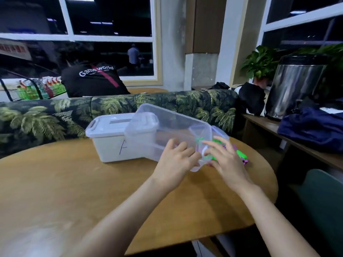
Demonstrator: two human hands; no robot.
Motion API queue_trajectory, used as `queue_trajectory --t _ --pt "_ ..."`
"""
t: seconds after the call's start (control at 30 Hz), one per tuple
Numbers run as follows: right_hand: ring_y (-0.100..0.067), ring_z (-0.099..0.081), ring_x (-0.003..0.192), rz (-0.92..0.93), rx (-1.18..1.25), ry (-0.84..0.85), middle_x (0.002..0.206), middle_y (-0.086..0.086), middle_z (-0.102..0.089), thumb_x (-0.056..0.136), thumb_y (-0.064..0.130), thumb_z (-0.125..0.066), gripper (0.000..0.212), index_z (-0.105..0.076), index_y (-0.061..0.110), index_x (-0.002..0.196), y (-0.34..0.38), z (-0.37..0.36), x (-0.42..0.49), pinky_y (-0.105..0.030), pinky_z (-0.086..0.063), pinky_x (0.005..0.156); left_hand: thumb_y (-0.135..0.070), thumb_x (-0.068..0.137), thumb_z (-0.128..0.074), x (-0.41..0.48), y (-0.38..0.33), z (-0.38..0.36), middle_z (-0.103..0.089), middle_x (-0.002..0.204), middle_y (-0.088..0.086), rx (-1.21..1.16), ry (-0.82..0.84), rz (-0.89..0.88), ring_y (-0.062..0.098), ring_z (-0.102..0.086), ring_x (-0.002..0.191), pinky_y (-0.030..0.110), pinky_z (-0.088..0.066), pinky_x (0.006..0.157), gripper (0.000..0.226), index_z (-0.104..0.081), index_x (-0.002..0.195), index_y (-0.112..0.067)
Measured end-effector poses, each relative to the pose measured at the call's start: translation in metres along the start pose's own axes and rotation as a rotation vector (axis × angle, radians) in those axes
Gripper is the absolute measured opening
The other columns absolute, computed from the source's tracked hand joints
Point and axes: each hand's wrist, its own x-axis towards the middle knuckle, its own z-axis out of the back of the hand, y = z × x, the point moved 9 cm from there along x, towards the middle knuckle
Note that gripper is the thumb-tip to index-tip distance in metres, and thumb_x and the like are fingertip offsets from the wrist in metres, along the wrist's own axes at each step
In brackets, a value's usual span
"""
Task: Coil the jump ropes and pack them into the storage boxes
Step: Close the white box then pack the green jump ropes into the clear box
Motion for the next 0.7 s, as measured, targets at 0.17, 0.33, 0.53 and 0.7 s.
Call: queue_trajectory --t 0.17,0.33,0.53,0.7 --pt "-0.028 -0.048 0.134 0.042 0.005 0.285 0.138 0.003 -0.060 0.073 0.012 -0.081 0.027 -0.063 0.020 0.092 0.026 -0.067 -0.007 -0.052 -0.040 0.108 -0.027 0.062 -0.091 -0.068 0.014 -0.034 -0.055 0.058 -0.008 -0.084 0.245 0.222 0.018 -0.052 0.059 0.031 -0.025 0.065 0.028 -0.064 0.069 -0.022" --pt "-0.025 -0.025 0.149 -0.021 -0.025 0.400 0.153 0.004 -0.042 0.082 -0.011 -0.061 0.053 -0.065 0.022 0.123 0.032 -0.109 -0.005 -0.049 -0.020 0.122 -0.044 0.077 -0.073 -0.112 0.042 -0.045 -0.068 0.070 -0.011 -0.176 0.315 0.381 0.016 -0.063 0.065 0.030 -0.029 0.070 0.023 -0.072 0.089 -0.024" --pt "-0.017 -0.022 0.148 -0.062 0.048 0.278 0.154 0.010 -0.038 0.101 0.022 -0.042 0.044 -0.048 0.028 0.144 0.057 -0.112 -0.018 -0.041 -0.006 0.122 -0.059 0.095 -0.035 -0.172 0.114 -0.023 -0.068 0.123 -0.002 0.007 0.355 0.583 0.027 -0.061 0.112 0.052 -0.031 0.104 0.056 -0.066 0.126 -0.025" --pt "-0.023 -0.028 0.146 -0.040 0.019 0.356 0.153 0.006 -0.043 0.100 0.038 -0.031 0.046 -0.049 0.034 0.142 0.053 -0.139 -0.025 -0.048 -0.010 0.119 -0.063 0.099 -0.013 -0.193 0.127 -0.047 -0.062 0.135 0.004 -0.030 0.562 0.706 0.032 -0.056 0.124 0.060 -0.035 0.105 0.067 -0.057 0.137 -0.029"
